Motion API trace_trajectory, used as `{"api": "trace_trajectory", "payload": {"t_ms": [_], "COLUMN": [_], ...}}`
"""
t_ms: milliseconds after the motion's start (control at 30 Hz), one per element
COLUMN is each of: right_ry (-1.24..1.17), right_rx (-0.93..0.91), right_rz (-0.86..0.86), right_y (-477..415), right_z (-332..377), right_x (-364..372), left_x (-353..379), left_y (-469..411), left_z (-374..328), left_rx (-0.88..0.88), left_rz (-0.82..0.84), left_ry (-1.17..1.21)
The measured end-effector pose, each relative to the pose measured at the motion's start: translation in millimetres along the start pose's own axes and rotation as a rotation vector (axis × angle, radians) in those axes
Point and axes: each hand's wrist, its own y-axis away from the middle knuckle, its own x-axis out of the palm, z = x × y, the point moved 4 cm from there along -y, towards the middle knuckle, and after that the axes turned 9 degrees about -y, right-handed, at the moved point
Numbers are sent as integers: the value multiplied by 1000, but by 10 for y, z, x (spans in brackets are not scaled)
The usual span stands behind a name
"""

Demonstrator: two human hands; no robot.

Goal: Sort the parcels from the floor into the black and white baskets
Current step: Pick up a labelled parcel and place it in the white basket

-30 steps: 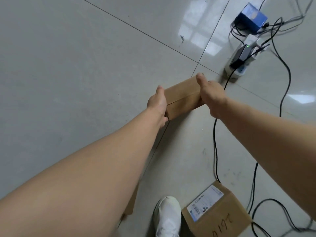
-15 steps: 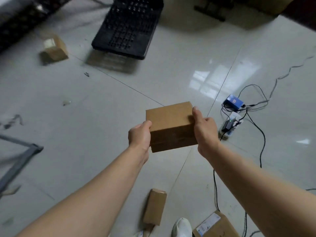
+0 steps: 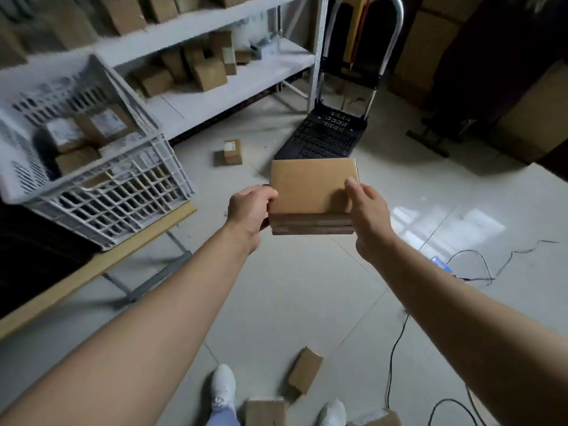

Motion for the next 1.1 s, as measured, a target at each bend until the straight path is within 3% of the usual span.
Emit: {"api": "trace_trajectory", "payload": {"t_ms": [200, 433, 833, 967, 1100], "right_ry": [-79, -74, -150, -128, -101], "right_rx": [-16, -42, 46, 107, 155], "right_rz": [89, 137, 194, 230, 274], "right_y": [476, 820, 1075, 1079, 966], "right_z": [558, 763, 785, 755, 668], "right_x": [750, 1733, 3234, 3599, 3914], "left_x": [-836, -1829, -3240, -3486, -3677], "left_y": [300, 299, -126, -265, -476], "left_z": [-462, -768, -1148, -1086, -1089], "left_rx": [120, 77, 171, 81, 34], "left_rz": [-14, -82, -190, -300, -367], "left_ry": [62, 266, 182, 468, 478]}}
